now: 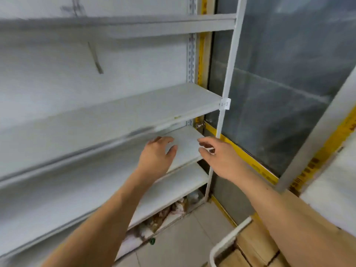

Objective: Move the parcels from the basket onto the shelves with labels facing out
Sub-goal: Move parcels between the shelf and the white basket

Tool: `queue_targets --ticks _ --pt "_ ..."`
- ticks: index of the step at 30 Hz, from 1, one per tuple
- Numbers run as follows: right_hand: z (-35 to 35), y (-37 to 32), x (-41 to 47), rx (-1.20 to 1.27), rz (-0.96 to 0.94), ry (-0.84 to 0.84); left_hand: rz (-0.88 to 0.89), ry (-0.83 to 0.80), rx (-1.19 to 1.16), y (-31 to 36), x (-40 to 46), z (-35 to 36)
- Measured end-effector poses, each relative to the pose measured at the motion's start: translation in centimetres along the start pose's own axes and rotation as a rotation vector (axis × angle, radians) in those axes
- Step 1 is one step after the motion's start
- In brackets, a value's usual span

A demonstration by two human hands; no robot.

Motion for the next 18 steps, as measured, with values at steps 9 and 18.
queue_targets --ticks 9,18 --pt "15.2 -16.4 12.8 0.152 -0.292 -0.126 -0.239 0.267 0.051 -16.6 1.9 -17.7" --pt "29.5 -29.1 19.4 0.267 -0.467 -0.377 -0.463 0.478 0.075 -28.7 -0.4 -29.0"
Point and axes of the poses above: each hand's wrist, its own x-axis towards the middle knuckle, its own z-axis out of the palm, y = z × x, the point moved 7 cm from there along x, towards the middle knuckle, and after that the axes turned 13 degrees about -z, right-handed, at the moved point
